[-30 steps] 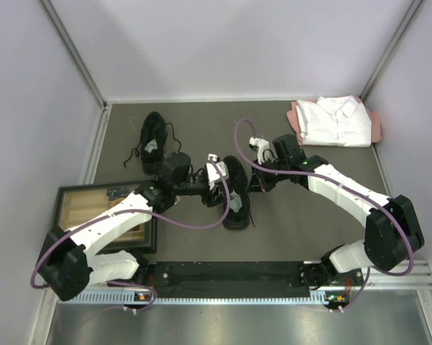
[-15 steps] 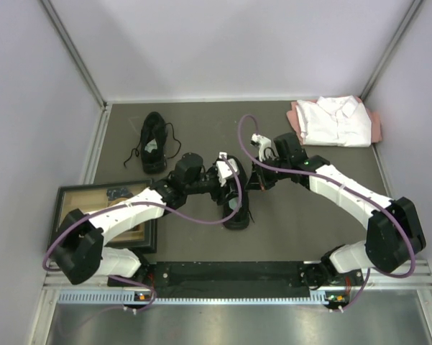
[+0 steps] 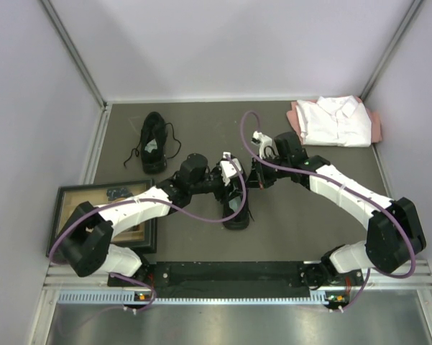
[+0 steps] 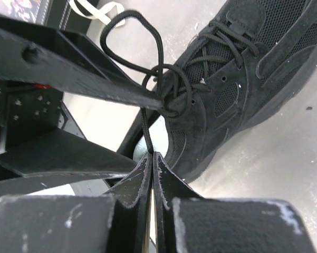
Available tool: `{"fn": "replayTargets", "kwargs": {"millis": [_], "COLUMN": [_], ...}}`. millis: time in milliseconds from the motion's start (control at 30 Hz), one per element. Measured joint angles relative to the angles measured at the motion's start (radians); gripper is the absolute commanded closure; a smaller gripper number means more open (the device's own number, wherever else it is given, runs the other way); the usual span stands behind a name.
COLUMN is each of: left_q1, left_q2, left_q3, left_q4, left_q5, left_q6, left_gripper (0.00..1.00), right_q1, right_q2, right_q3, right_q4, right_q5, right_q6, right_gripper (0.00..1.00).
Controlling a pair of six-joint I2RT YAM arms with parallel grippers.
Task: Tie the shoes
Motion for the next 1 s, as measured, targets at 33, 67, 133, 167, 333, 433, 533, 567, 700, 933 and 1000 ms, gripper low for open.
{"fn": "replayTargets", "kwargs": {"millis": [33,67,133,167,333,433,533,567,700,933,1000], "left_q1": [0.0,-0.001,-0.002,-0.002,-0.002,-0.002,-0.002,-0.002,-0.001,-0.001,-0.001], "left_q2": [0.002,0.003,0.006,0.007,0.008,0.008,0.008,0.008,0.008,0.018,0.018], "left_q3": [0.0,0.0,0.0,0.0,0.0,0.0,0.0,0.0,0.0,0.0,0.0], "left_q4": [0.002,0.004,0.007,0.008,0.01,0.011,0.011,0.011,0.011,0.01,0.01], "left_q5": [0.0,0.001,0.0,0.0,0.0,-0.001,-0.004,-0.005,-0.013,-0.048,-0.058], "left_q6": [-0.003,-0.004,-0.007,-0.008,-0.013,-0.02,-0.031,-0.032,-0.043,-0.052,-0.051], "left_gripper": [0.41,0.42,0.43,0.44,0.46,0.46,0.5,0.51,0.6,0.78,0.85], "right_q1": [0.0,0.0,-0.002,-0.002,-0.003,-0.003,-0.003,-0.004,-0.004,-0.004,-0.004], "right_q2": [0.0,0.0,0.0,0.0,0.002,0.006,0.015,0.018,0.024,0.024,0.024], "right_q3": [0.0,0.0,0.0,0.0,0.0,0.0,0.0,0.0,0.0,0.0,0.0], "right_q4": [0.006,0.013,0.026,0.031,0.06,0.084,0.103,0.107,0.124,0.139,0.143], "right_q5": [0.0,0.0,0.0,0.001,0.0,-0.002,-0.005,-0.006,-0.01,-0.02,-0.026], "right_q6": [0.01,0.02,0.04,0.052,0.125,0.166,0.204,0.214,0.25,0.299,0.309], "right_gripper": [1.0,1.0,1.0,1.0,1.0,1.0,1.0,1.0,1.0,1.0,1.0]}}
